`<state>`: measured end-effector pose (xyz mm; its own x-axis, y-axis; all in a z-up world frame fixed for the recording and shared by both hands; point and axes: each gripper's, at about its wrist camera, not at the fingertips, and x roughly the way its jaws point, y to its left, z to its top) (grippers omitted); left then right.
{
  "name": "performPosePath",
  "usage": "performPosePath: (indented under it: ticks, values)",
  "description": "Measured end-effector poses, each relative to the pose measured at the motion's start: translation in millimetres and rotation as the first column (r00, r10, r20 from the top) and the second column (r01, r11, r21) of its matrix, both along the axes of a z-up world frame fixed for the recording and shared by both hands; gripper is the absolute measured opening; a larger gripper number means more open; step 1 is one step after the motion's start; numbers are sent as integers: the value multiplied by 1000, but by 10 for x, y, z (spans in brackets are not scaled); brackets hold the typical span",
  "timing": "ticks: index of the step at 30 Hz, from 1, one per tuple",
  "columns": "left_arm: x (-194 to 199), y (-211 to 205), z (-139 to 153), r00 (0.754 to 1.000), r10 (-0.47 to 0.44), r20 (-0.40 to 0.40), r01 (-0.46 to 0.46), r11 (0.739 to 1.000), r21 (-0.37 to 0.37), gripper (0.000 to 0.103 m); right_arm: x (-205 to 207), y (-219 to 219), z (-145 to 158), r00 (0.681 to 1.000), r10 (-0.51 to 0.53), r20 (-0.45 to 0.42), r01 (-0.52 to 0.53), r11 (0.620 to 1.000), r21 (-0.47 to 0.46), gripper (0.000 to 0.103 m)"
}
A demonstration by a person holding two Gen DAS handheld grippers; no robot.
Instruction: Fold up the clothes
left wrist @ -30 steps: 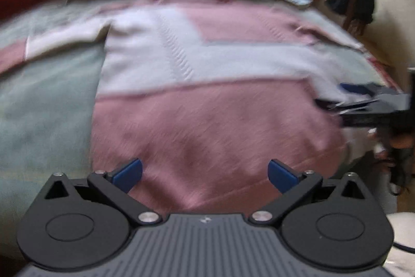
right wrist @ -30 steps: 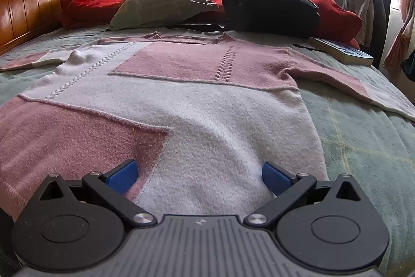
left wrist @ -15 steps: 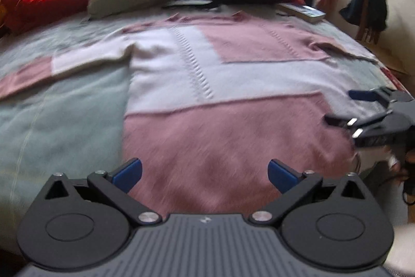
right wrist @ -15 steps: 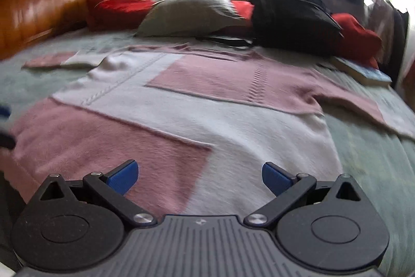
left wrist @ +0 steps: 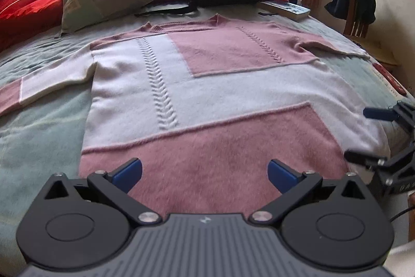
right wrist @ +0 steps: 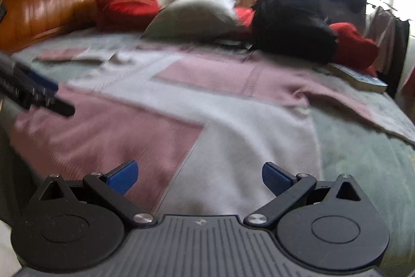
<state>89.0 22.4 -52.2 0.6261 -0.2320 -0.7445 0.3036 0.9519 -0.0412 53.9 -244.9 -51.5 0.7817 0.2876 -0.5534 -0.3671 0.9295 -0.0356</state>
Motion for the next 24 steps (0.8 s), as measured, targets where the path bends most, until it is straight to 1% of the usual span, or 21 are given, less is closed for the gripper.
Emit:
performPosePath:
  ticks: [2,4,6,8,15,17,19,21,22,24]
  values:
    - [24,-27,-79,1000,8,-17,-8,1000,17,102,82,-12,-40,999,-27,-30,27,1000,11,103]
    - [48,-53,-158,999,17,-35,-16,999,33,102,119,-5,-157,996,-45,-79,45,999,-4,103]
    - [-22,-43,-207,1000,15,-17,-14,999,45,102,140,-6,-233,992,-58,-114,57,998,-13,103]
    - [-98,-25,-206,1000,4,-7,-4,999,51,102,122,-26,-205,992,-60,-111,60,998,-4,103]
    - [-45,-82,-18,998,-45,32,43,996,74,102,86,-90,-90,993,-64,-97,68,997,32,103]
    - [-9,-96,32,997,-59,40,56,996,72,102,200,-86,-1,995,-67,-67,69,997,36,103]
    - [108,-110,51,997,-64,41,62,997,50,102,360,-55,72,996,-79,-31,79,997,5,103]
    - [228,-111,25,999,-42,28,41,998,44,102,534,-20,102,996,-85,-6,85,996,-27,103]
    - [284,-107,6,999,-27,18,26,999,42,102,622,-19,86,995,-96,-22,95,995,-26,103]
    - [350,-78,-71,1000,8,-20,-8,1000,24,102,763,-51,9,988,-125,-86,125,992,-7,103]
